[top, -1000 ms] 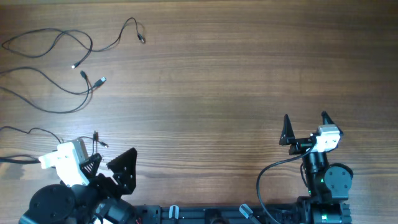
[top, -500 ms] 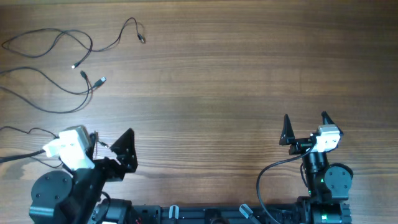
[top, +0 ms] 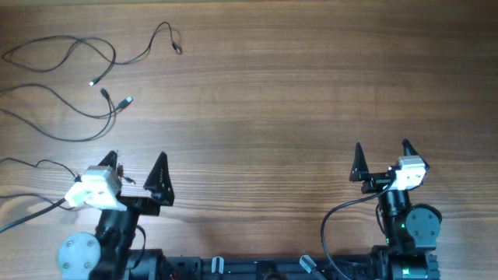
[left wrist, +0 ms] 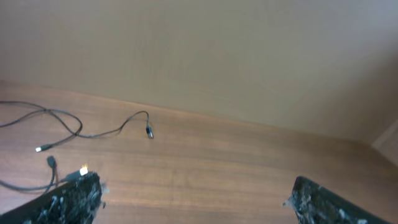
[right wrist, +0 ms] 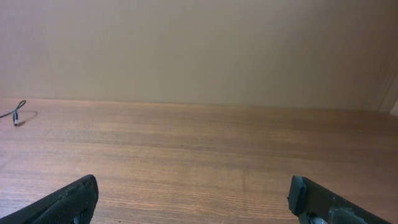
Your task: Untangle cables
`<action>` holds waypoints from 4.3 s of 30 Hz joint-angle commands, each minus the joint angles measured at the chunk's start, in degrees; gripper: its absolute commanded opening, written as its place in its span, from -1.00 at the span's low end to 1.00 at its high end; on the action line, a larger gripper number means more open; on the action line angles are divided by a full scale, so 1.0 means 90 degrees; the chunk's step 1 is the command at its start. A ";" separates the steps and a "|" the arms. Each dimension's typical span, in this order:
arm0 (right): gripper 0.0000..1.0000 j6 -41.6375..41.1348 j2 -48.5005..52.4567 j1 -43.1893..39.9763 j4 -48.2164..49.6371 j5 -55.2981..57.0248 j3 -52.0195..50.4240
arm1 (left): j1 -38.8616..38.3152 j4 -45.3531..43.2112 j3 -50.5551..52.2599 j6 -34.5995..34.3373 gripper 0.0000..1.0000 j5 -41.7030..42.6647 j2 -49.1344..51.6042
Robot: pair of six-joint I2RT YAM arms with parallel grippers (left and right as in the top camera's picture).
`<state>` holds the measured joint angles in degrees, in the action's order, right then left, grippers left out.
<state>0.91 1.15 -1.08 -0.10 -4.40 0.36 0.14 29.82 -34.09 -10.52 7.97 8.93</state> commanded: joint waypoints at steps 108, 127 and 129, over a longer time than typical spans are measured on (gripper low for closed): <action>0.99 -0.0102 -0.0104 -0.0049 0.0012 0.0114 -0.0005 | 0.0498 -0.2839 0.3752 0.1285 1.00 -0.0962 -0.0967; 1.00 -0.0102 -0.0104 -0.0049 0.0010 0.0114 -0.0005 | 0.0498 -0.2839 0.3752 0.1285 1.00 -0.0962 -0.0962; 0.99 -0.0102 -0.0104 -0.0049 0.0010 0.0114 -0.0005 | 0.0498 -0.2839 0.3752 0.1285 1.00 -0.0962 -0.0962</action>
<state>0.91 1.08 -1.08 -0.10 -4.38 0.36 4.32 4.29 -0.69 1.41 -0.99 0.80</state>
